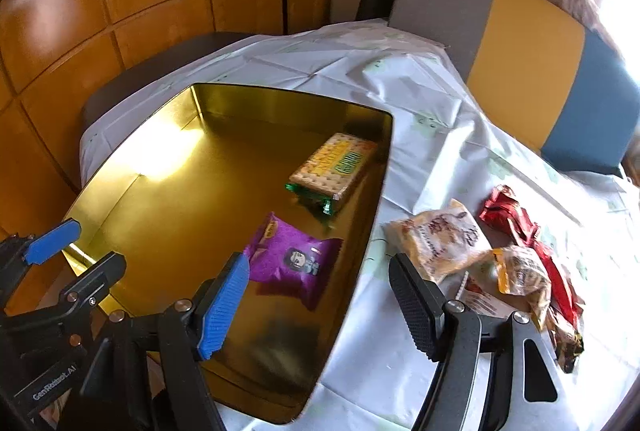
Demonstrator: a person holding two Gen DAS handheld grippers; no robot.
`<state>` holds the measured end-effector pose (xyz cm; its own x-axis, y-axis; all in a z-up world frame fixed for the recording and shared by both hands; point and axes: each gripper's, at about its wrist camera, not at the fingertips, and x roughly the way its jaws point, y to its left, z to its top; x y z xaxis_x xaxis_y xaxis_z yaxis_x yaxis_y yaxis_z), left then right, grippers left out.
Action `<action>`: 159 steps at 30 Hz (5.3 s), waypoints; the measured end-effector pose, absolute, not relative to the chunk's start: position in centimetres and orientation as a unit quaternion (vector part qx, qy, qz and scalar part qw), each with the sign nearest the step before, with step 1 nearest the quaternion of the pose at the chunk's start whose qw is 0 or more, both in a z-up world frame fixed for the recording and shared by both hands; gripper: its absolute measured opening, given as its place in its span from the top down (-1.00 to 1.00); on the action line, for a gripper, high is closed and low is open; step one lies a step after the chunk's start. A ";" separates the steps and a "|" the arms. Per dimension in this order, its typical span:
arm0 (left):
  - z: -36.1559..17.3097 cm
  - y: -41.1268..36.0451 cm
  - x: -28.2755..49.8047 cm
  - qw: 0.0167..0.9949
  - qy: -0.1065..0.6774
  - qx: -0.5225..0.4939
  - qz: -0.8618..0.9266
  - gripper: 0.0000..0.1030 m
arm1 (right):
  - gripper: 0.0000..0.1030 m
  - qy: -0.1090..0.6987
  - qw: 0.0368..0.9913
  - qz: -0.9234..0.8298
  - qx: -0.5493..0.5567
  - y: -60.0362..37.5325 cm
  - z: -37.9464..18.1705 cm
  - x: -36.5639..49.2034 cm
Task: Organize snacks
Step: 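Carry the purple wrapper into the gold tin and release with the right tool, then reach the left tool to the brown-printed bread bag and grasp it, then carry the bread bag into the gold tin with the left tool while the right tool grasps the red packet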
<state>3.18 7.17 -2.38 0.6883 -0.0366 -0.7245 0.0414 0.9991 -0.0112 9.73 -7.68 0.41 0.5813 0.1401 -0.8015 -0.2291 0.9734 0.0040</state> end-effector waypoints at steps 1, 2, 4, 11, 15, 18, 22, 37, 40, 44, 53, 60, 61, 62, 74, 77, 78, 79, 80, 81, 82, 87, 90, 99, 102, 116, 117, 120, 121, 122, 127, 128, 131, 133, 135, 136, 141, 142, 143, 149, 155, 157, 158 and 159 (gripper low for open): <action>-2.4 7.1 3.2 0.919 0.394 0.004 -0.022 -0.27 | -0.42 0.446 0.888 0.101 -0.048 -7.9 0.4 9.7; -2.4 7.0 3.1 0.919 0.394 0.005 -0.024 -0.27 | -0.42 0.446 0.888 0.100 -0.047 -8.1 0.4 9.6; -2.5 6.8 3.1 0.918 0.395 0.006 -0.025 -0.27 | -0.42 0.446 0.889 0.098 -0.042 -8.5 0.4 9.4; -2.6 6.5 3.0 0.917 0.397 0.007 -0.034 -0.28 | -0.53 0.438 0.894 0.081 -0.040 -9.4 0.7 8.6; -2.7 6.5 3.1 0.916 0.400 0.004 -0.039 -0.28 | -0.65 0.420 0.904 0.065 -0.046 -9.6 1.6 7.8; -2.8 6.6 3.2 0.915 0.402 -0.001 -0.041 -0.27 | -0.70 0.407 0.910 0.054 -0.055 -9.9 2.3 7.3; -2.8 6.5 3.3 0.913 0.405 -0.004 -0.044 -0.27 | -0.76 0.390 0.916 0.041 -0.083 -10.4 3.0 6.4; -1.2 3.4 2.9 0.917 0.392 0.029 -0.068 -0.27 | -0.82 0.371 0.922 0.011 -0.114 -14.1 4.2 4.4; -0.7 2.6 2.7 0.918 0.387 0.040 -0.074 -0.28 | -0.82 0.370 0.922 0.008 -0.116 -14.6 4.3 4.2; -0.2 1.5 2.7 0.919 0.382 0.052 -0.084 -0.28 | -0.82 0.369 0.922 0.005 -0.119 -15.2 4.3 4.1; 1.0 -1.2 2.8 0.921 0.366 0.075 -0.112 -0.28 | -0.83 0.372 0.920 -0.007 -0.126 -17.1 4.1 4.0; 1.7 -3.7 3.2 0.914 0.363 0.098 -0.149 -0.28 | -0.83 0.386 0.911 -0.010 -0.142 -19.6 4.0 4.1; 1.8 -4.1 3.4 0.913 0.362 0.102 -0.158 -0.28 | -0.83 0.389 0.909 -0.014 -0.148 -20.2 4.0 4.2; 2.0 -4.5 3.6 0.911 0.363 0.104 -0.168 -0.28 | -0.84 0.393 0.907 -0.018 -0.151 -21.0 4.0 4.2; 2.2 -13.3 7.7 0.857 0.385 0.189 -0.287 -0.28 | -0.84 0.446 0.889 -0.090 -0.050 -33.8 1.7 4.2; 1.1 -15.4 9.2 0.832 0.396 0.238 -0.307 -0.30 | -0.84 0.457 0.885 -0.086 -0.003 -35.6 1.3 4.5; 0.5 -16.2 10.0 0.821 0.406 0.257 -0.308 -0.32 | -0.84 0.456 0.886 -0.084 0.004 -35.7 1.4 4.6; -0.2 -16.8 10.5 0.810 0.416 0.272 -0.312 -0.38 | -0.84 0.453 0.888 -0.081 0.009 -35.8 1.5 4.7; -0.8 -17.3 11.1 0.800 0.424 0.283 -0.314 -0.39 | -0.84 0.451 0.889 -0.079 0.013 -35.8 1.6 4.7; -1.4 -17.6 11.7 0.796 0.429 0.291 -0.312 -0.39 | -0.84 0.450 0.890 -0.076 0.020 -35.9 1.7 4.8; -1.9 -17.8 12.3 0.792 0.434 0.295 -0.311 -0.42 | -0.84 0.450 0.890 -0.072 0.025 -35.9 1.8 4.7; -4.1 -18.7 15.2 0.776 0.464 0.297 -0.308 -0.49 | -0.84 0.453 0.889 -0.058 0.040 -35.8 1.9 4.7; -5.1 -18.9 16.3 0.765 0.477 0.302 -0.309 -0.49 | -0.84 0.451 0.889 -0.055 0.059 -36.3 2.2 4.7; -7.0 -20.1 17.2 0.756 0.494 0.295 -0.312 -0.19 | -0.86 0.451 0.887 -0.063 0.081 -37.1 2.2 4.8; -6.9 -20.1 16.1 0.758 0.490 0.295 -0.314 -0.17 | -0.86 0.450 0.887 -0.068 0.076 -37.1 2.3 4.8; -3.6 -16.6 7.4 0.828 0.436 0.225 -0.270 -0.17 | -0.85 0.466 0.877 -0.083 0.081 -37.6 1.4 4.7; -3.6 -16.7 6.8 0.830 0.432 0.224 -0.272 -0.17 | -0.85 0.467 0.876 -0.085 0.082 -37.7 1.4 4.6; -3.1 -16.5 4.6 0.840 0.413 0.226 -0.271 -0.17 | -0.85 0.470 0.873 -0.092 0.089 -38.1 1.1 4.6; -3.0 -16.5 3.9 0.841 0.408 0.228 -0.271 -0.17 | -0.85 0.471 0.872 -0.094 0.091 -38.2 1.1 4.6; -3.0 -16.6 3.3 0.842 0.405 0.229 -0.273 -0.17 | -0.86 0.472 0.871 -0.096 0.094 -38.3 1.0 4.5; -3.3 -16.6 1.1 0.846 0.390 0.237 -0.277 -0.17 | -0.86 0.473 0.869 -0.103 0.104 -38.8 0.9 4.4; -3.4 -16.6 0.8 0.845 0.389 0.239 -0.278 -0.17 | -0.85 0.473 0.868 -0.105 0.105 -38.8 0.9 4.4; -4.1 -16.5 0.1 0.841 0.396 0.232 -0.285 -0.17 | -0.85 0.474 0.867 -0.106 0.113 -39.0 0.8 4.3; -4.8 -16.5 -0.7 0.839 0.397 0.232 -0.290 -0.17 | -0.85 0.473 0.867 -0.105 0.118 -39.1 0.8 4.2; -5.8 -16.5 -1.3 0.835 0.402 0.232 -0.296 -0.17 | -0.85 0.473 0.866 -0.106 0.121 -39.1 0.7 4.2; -6.3 -16.5 -1.5 0.833 0.408 0.227 -0.298 -0.17 | -0.83 0.473 0.866 -0.106 0.123 -39.2 0.7 4.2; -7.2 -16.4 -2.2 0.840 0.393 0.225 -0.299 -0.18 | -0.37 0.480 0.862 -0.089 0.134 -39.0 0.2 4.4; -7.2 -16.2 -2.2 0.841 0.394 0.219 -0.300 -0.19 | -0.31 0.481 0.862 -0.086 0.134 -38.9 0.2 4.5; -7.2 -16.1 -2.1 0.841 0.395 0.214 -0.303 -0.19 | -0.28 0.482 0.862 -0.081 0.132 -38.6 0.1 4.6; -7.2 -15.6 -1.8 0.841 0.397 0.196 -0.312 -0.19 | -0.05 0.489 0.863 -0.047 0.120 -36.7 -0.3 5.1; -7.2 -15.4 -1.8 0.841 0.395 0.187 -0.318 -0.19 | -0.05 0.495 0.865 -0.019 0.076 -33.9 0.0 7.2; -7.1 -15.3 -1.8 0.841 0.394 0.185 -0.320 -0.19 | -0.05 0.503 0.862 -0.008 0.059 -33.4 -0.3 8.6; -7.1 -15.3 -1.8 0.841 0.394 0.183 -0.321 -0.19 | -0.05 0.511 0.859 0.001 0.047 -33.0 -0.6 9.5; -7.1 -15.2 -1.7 0.841 0.394 0.182 -0.322 -0.19 | -0.05 0.514 0.857 -0.002 0.030 -32.7 -0.8 10.2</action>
